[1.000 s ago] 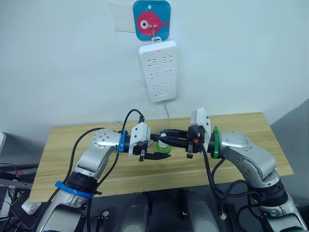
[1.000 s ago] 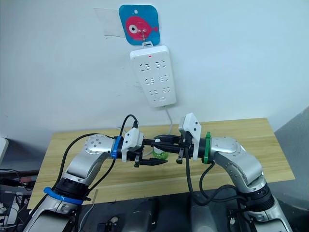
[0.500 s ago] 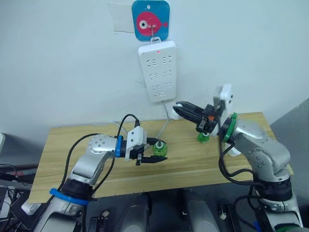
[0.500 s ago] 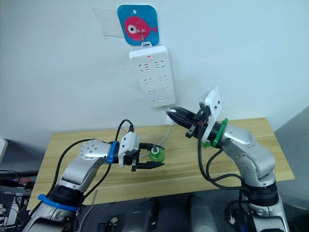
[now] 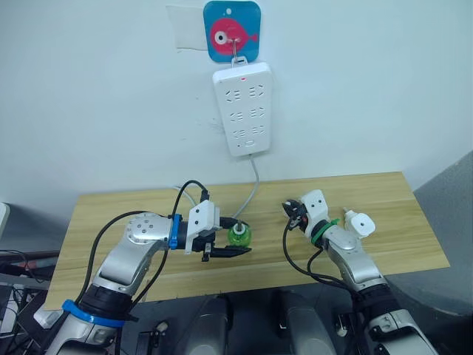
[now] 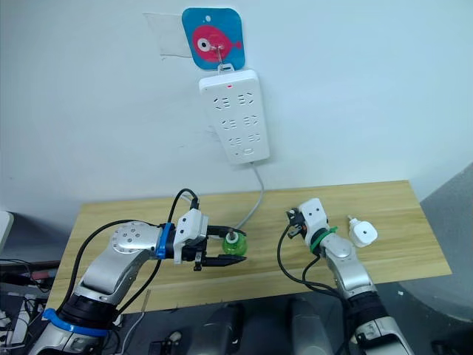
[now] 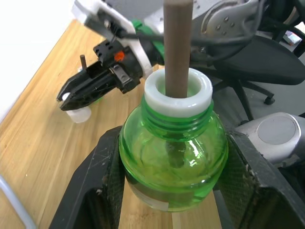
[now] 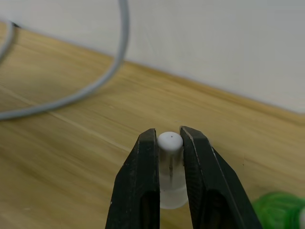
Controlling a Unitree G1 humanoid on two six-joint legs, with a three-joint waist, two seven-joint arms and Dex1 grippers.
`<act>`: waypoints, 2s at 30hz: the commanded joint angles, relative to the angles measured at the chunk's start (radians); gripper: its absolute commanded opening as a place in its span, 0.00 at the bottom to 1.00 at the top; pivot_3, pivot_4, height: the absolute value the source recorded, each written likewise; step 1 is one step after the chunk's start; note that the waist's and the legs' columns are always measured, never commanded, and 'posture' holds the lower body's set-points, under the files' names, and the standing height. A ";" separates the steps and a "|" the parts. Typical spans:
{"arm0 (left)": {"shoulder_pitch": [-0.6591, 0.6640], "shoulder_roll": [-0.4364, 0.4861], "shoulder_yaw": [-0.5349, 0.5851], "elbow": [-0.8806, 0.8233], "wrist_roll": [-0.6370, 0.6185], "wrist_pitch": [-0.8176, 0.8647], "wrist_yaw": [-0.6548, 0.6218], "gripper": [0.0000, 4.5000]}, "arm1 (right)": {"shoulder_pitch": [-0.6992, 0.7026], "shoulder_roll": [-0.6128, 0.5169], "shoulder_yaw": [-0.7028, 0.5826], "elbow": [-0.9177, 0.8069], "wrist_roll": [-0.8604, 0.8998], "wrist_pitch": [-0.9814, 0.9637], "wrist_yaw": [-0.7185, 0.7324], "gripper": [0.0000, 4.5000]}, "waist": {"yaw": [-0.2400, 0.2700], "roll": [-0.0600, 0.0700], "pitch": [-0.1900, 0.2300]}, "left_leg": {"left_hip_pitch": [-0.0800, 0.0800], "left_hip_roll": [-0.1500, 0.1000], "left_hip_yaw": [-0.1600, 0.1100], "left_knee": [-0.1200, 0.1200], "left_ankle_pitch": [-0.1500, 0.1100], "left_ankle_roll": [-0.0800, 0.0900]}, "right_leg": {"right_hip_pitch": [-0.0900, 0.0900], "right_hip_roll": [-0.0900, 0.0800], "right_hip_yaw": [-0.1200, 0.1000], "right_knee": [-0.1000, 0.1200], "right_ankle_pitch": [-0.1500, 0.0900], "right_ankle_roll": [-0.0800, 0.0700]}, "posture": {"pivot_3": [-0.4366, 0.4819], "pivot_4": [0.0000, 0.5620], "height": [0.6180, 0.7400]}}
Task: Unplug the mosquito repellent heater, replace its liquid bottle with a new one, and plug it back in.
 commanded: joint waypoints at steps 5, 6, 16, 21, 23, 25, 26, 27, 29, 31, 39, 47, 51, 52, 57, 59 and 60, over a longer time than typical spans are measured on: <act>0.004 0.008 0.016 -0.053 -0.027 0.007 0.009 0.50 | -0.070 0.025 -0.043 0.187 -0.042 -0.148 -0.044 0.08 | 0.000 0.000 0.000 | 0.000 0.000 0.000 0.000 0.000 0.000 | 0.000 0.000 0.000 0.000 0.000 0.000 | 0.49 0.45 1.00; 0.002 0.007 0.015 -0.051 -0.026 0.007 0.010 0.50 | -0.072 0.027 -0.047 0.198 -0.042 -0.150 -0.041 0.08 | 0.000 0.000 0.000 | 0.000 0.000 0.000 0.000 0.000 0.000 | 0.000 0.000 0.000 0.000 0.000 0.000 | 0.49 0.45 1.00; -0.005 0.000 0.008 -0.041 -0.026 0.000 0.015 0.50 | -0.035 0.007 -0.071 0.121 -0.030 -0.136 0.013 0.78 | 0.000 0.000 0.000 | 0.000 0.000 0.000 0.000 0.000 0.000 | 0.000 0.000 0.000 0.000 0.000 0.000 | 0.48 0.45 1.00; -0.004 0.002 0.013 -0.028 -0.025 -0.010 0.013 0.50 | 0.104 -0.076 -0.061 -0.309 0.088 0.052 0.167 0.99 | 0.001 0.001 0.000 | 0.000 0.000 -0.001 0.000 0.000 0.000 | 0.000 0.000 0.000 0.000 0.000 0.000 | 0.47 0.45 1.00; -0.005 0.004 0.015 -0.025 -0.026 -0.012 0.011 0.50 | 0.142 -0.122 -0.047 -0.493 0.193 0.171 0.260 0.99 | 0.001 0.002 -0.001 | 0.000 0.000 -0.001 0.000 0.000 0.000 | 0.001 0.000 0.000 0.000 0.000 0.000 | 0.47 0.45 1.00; -0.009 0.004 0.014 -0.015 -0.024 -0.018 0.008 0.50 | 0.153 -0.179 -0.034 -0.637 0.295 0.291 0.348 0.99 | 0.001 0.002 -0.001 | 0.000 0.001 -0.001 0.000 0.000 0.001 | 0.001 0.000 0.000 0.000 0.000 0.000 | 0.46 0.45 1.00; -0.013 0.003 0.012 -0.007 -0.021 -0.024 0.004 0.50 | 0.143 -0.225 -0.024 -0.714 0.374 0.370 0.418 0.99 | 0.001 0.002 -0.001 | 0.000 0.001 -0.001 0.000 0.000 0.001 | 0.001 0.000 0.000 0.000 0.000 0.000 | 0.46 0.45 1.00; -0.017 0.002 0.010 -0.001 -0.019 -0.029 0.001 0.50 | 0.135 -0.258 -0.018 -0.769 0.433 0.430 0.466 0.99 | 0.001 0.002 -0.001 | 0.000 0.001 -0.001 0.000 0.000 0.001 | 0.001 0.000 0.000 0.000 0.000 0.000 | 0.46 0.45 1.00; -0.023 0.001 0.003 0.009 -0.013 -0.045 -0.007 0.50 | 0.109 -0.297 -0.016 -0.825 0.522 0.520 0.520 0.92 | 0.001 0.002 -0.001 | 0.000 0.001 -0.002 0.000 -0.001 0.001 | 0.002 0.000 -0.001 -0.001 0.000 0.000 | 0.45 0.44 1.00; -0.026 -0.001 0.003 0.012 -0.014 -0.047 -0.009 0.50 | 0.089 -0.315 -0.008 -0.846 0.545 0.564 0.530 0.79 | 0.001 0.002 -0.001 | 0.000 0.001 -0.002 0.000 -0.001 0.001 | 0.002 0.000 -0.001 -0.001 0.000 0.000 | 0.45 0.44 1.00; -0.028 -0.003 0.001 0.002 -0.020 -0.038 -0.014 0.50 | 0.041 -0.311 0.068 -0.855 0.504 0.599 0.533 0.63 | 0.002 0.001 -0.001 | 0.000 0.000 -0.002 0.000 -0.001 0.001 | 0.002 -0.001 -0.001 -0.002 0.000 0.000 | 0.46 0.43 1.00; -0.021 -0.003 -0.005 -0.017 -0.021 -0.032 -0.013 0.50 | -0.017 -0.198 0.138 -0.783 0.425 0.576 0.484 0.63 | 0.002 0.001 -0.001 | 0.000 0.000 -0.002 0.000 0.000 0.001 | 0.001 -0.001 -0.001 -0.001 0.000 0.000 | 0.47 0.42 1.00; -0.026 -0.006 -0.006 -0.019 -0.021 -0.027 -0.009 0.50 | -0.018 -0.169 0.157 -0.775 0.405 0.570 0.485 0.63 | 0.002 0.002 -0.001 | 0.000 0.000 -0.002 0.000 0.000 0.001 | 0.001 -0.001 -0.001 -0.001 0.000 0.000 | 0.48 0.41 1.00; -0.028 -0.007 -0.006 -0.020 -0.021 -0.026 -0.009 0.50 | -0.016 -0.167 0.161 -0.773 0.399 0.566 0.485 0.63 | 0.003 0.001 -0.001 | 0.000 0.000 -0.002 0.000 0.000 0.001 | 0.001 -0.001 -0.001 -0.001 0.000 0.000 | 0.48 0.41 1.00; -0.029 -0.008 -0.006 -0.021 -0.020 -0.027 -0.008 0.50 | -0.009 -0.156 0.186 -0.767 0.372 0.550 0.490 0.59 | 0.002 0.002 -0.001 | 0.000 0.000 -0.002 0.000 0.000 0.001 | 0.001 -0.001 -0.001 -0.001 0.000 0.000 | 0.48 0.41 1.00; -0.028 -0.009 -0.007 -0.023 -0.020 -0.026 -0.007 0.50 | -0.009 -0.156 0.194 -0.758 0.359 0.536 0.496 0.52 | 0.003 0.002 -0.001 | 0.000 0.000 -0.002 0.000 0.000 0.001 | 0.001 -0.001 -0.001 -0.001 0.000 0.000 | 0.48 0.41 1.00; -0.029 -0.010 -0.007 -0.022 -0.020 -0.026 -0.006 0.50 | -0.010 -0.157 0.197 -0.752 0.351 0.527 0.498 0.44 | 0.003 0.002 -0.001 | 0.000 0.000 -0.002 0.000 0.000 0.001 | 0.001 -0.001 -0.001 -0.001 0.000 0.000 | 0.48 0.41 1.00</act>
